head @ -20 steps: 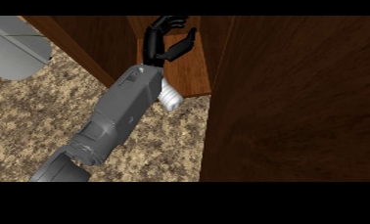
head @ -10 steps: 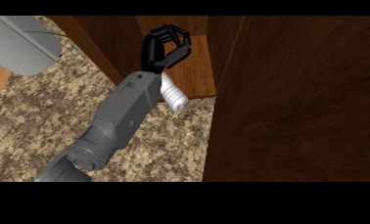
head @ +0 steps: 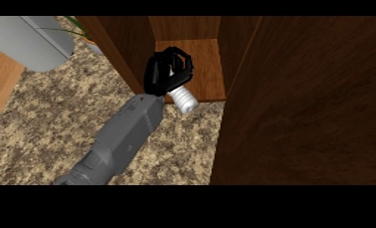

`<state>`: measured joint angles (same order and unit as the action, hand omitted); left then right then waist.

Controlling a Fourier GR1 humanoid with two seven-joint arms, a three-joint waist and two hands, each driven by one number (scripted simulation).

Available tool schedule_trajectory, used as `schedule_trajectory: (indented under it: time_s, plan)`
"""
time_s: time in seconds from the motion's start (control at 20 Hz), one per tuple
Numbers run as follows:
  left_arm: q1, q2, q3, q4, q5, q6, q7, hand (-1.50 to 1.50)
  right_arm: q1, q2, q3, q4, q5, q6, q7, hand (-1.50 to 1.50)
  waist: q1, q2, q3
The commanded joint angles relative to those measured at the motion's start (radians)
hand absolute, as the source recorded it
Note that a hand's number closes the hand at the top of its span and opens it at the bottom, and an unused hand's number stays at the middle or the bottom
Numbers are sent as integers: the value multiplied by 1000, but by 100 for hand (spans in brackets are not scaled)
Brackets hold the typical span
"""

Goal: Pick up the bottled water, place it into the cabinet and close the cabinet

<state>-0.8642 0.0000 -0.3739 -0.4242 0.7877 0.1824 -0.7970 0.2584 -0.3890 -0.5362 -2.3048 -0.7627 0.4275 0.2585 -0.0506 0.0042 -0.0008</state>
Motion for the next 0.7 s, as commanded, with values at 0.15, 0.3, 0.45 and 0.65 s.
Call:
schedule_trajectory:
  time_s: [0.15, 0.3, 0.45, 0.65]
  plan:
    - [235, 0, -153, -256, 39, -18, 19, 150, -7, -15, 12, -20, -30, 23, 49, 150, 42, -9, 1]
    - [270, 7, -105, -248, -18, -118, 4, 150, 18, -54, 16, -125, -111, -6, 129, 150, 47, -9, 0]
    - [319, 62, -117, -395, -21, -82, 91, 150, 63, 18, 61, -242, -59, -44, 138, 150, 50, -14, 0]
    - [441, 169, -151, -543, -34, -137, 142, -150, 49, 44, 125, -251, -2, -54, 129, 150, 57, -13, 0]
